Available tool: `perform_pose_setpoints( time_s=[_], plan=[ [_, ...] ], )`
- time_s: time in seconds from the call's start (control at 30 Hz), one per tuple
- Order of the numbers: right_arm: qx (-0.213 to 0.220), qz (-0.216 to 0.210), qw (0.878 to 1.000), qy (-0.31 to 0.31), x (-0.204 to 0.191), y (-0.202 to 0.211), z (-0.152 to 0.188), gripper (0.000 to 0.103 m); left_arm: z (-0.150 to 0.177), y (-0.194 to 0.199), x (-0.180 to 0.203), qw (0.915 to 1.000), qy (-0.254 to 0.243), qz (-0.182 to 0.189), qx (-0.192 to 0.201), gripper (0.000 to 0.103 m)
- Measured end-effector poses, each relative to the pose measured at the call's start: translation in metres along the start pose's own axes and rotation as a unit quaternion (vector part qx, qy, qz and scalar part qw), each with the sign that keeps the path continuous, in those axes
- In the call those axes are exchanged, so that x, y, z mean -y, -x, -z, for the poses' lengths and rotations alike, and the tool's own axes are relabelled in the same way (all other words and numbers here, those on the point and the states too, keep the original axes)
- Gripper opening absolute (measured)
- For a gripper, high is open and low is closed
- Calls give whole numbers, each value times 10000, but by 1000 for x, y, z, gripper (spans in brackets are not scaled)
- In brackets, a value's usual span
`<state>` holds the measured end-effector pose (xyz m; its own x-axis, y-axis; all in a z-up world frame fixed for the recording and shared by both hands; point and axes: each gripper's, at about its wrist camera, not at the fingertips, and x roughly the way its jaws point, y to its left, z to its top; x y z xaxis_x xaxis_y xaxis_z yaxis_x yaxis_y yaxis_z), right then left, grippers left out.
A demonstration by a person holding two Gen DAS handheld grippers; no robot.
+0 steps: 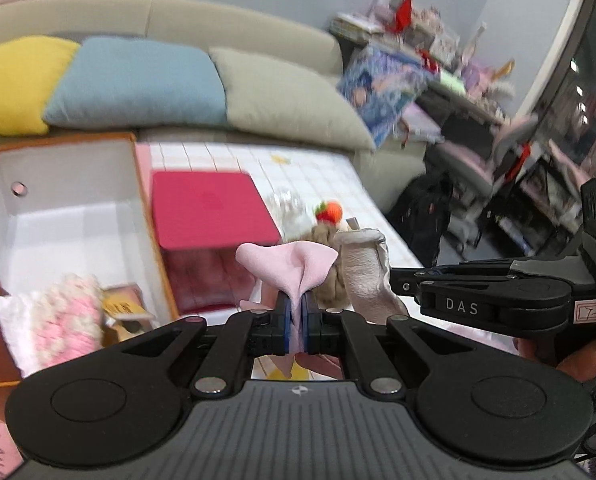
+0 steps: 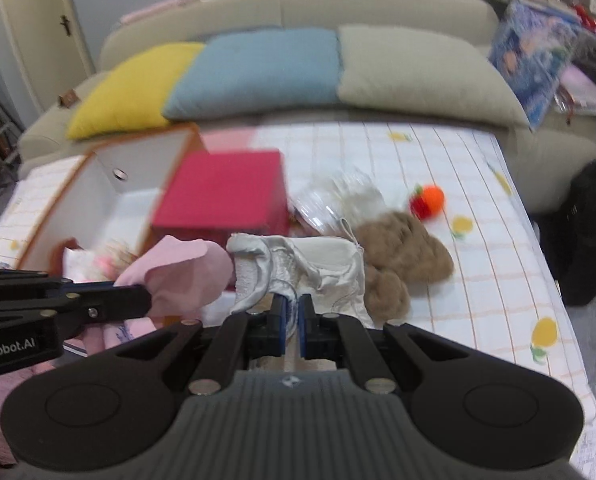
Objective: Organize soft objects
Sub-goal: 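Carry both items over the orange box and open both grippers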
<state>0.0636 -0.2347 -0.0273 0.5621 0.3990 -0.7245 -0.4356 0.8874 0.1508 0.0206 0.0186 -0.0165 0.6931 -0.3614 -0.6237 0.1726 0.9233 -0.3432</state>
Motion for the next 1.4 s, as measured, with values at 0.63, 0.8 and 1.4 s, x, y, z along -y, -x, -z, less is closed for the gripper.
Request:
perform_pose_setpoints(
  time_s=[0.63,0.8,1.4],
  plan=[
    [38,-1959,9805,156,-130,-64,-107,3,-49,46,-107,9867,523,-1330,771,5],
    [-346,-1664,9852,211,-154,-124,-128,3,-56,17,-142,9854,617,-1470,602,5],
    [-1265,-512,9859,967,-172,-230,-117,0,-28,-58,-191,9784,997,-1740,-509,6]
  ],
)
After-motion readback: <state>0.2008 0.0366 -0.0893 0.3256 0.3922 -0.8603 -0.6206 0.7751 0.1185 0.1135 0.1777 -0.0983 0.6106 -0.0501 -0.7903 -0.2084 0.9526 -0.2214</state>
